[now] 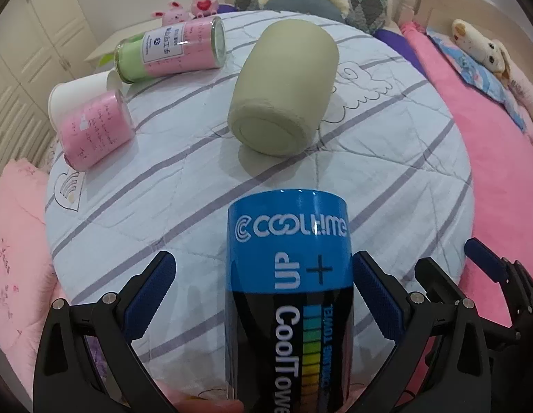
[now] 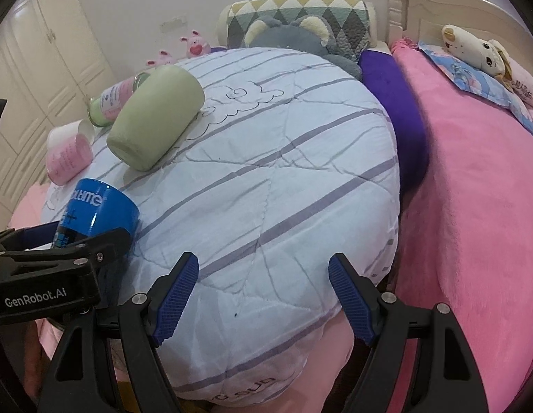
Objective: Flip cup upright
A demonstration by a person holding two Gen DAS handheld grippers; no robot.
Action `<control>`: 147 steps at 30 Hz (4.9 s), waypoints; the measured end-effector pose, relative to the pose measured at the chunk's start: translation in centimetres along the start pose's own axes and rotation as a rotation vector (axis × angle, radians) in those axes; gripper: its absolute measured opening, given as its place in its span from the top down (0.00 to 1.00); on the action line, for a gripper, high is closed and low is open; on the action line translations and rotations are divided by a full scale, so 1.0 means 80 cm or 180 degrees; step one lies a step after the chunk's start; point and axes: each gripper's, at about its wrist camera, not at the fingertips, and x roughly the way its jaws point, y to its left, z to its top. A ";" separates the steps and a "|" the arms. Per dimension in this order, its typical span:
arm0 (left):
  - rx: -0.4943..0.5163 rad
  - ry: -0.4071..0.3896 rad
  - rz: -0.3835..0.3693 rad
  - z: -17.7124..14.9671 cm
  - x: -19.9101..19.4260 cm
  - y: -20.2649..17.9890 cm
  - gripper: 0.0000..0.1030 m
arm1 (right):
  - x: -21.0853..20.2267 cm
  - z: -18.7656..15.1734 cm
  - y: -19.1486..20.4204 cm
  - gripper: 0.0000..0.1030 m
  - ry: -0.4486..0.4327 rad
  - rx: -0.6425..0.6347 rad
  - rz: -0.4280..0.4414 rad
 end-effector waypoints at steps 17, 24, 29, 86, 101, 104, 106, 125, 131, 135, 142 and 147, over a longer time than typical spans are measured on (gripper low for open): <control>0.0146 -0.0131 0.0015 0.006 -0.017 0.004 0.30 | -0.004 0.006 -0.006 0.23 0.0017 0.0144 0.0084; 0.0119 -0.0386 0.0055 0.019 -0.043 0.016 0.31 | -0.012 0.008 -0.006 0.23 -0.0003 0.0185 0.0066; 0.0113 -0.0495 0.0038 0.025 -0.056 0.021 0.32 | -0.019 0.011 -0.005 0.23 -0.0049 0.0214 0.0045; 0.0599 -0.0883 0.0007 -0.072 -0.101 0.053 0.00 | -0.095 -0.062 0.061 0.22 -0.0276 0.0239 -0.0612; 0.0576 -0.1106 -0.0233 -0.101 -0.092 0.090 0.00 | -0.113 -0.092 0.107 0.22 -0.0742 0.0251 -0.0831; 0.0528 -0.1243 -0.0258 -0.107 -0.095 0.096 0.00 | -0.119 -0.099 0.112 0.22 -0.0895 0.0254 -0.0787; 0.0485 -0.1346 -0.0278 -0.110 -0.097 0.099 0.00 | -0.122 -0.102 0.114 0.22 -0.0981 0.0242 -0.0757; 0.0311 -0.1964 -0.0214 -0.133 -0.106 0.103 0.00 | -0.134 -0.123 0.121 0.22 -0.1762 0.0094 -0.0666; 0.0289 -0.2048 -0.0155 -0.139 -0.104 0.101 0.00 | -0.131 -0.128 0.122 0.22 -0.1826 0.0034 -0.0682; 0.0240 -0.2135 -0.0151 -0.142 -0.104 0.104 0.00 | -0.128 -0.132 0.125 0.22 -0.1896 -0.0022 -0.0660; 0.0177 -0.2217 -0.0153 -0.147 -0.104 0.113 0.00 | -0.127 -0.138 0.131 0.22 -0.2010 -0.0088 -0.0604; 0.0185 -0.2237 -0.0152 -0.147 -0.105 0.114 0.00 | -0.125 -0.136 0.129 0.22 -0.1973 -0.0046 -0.0634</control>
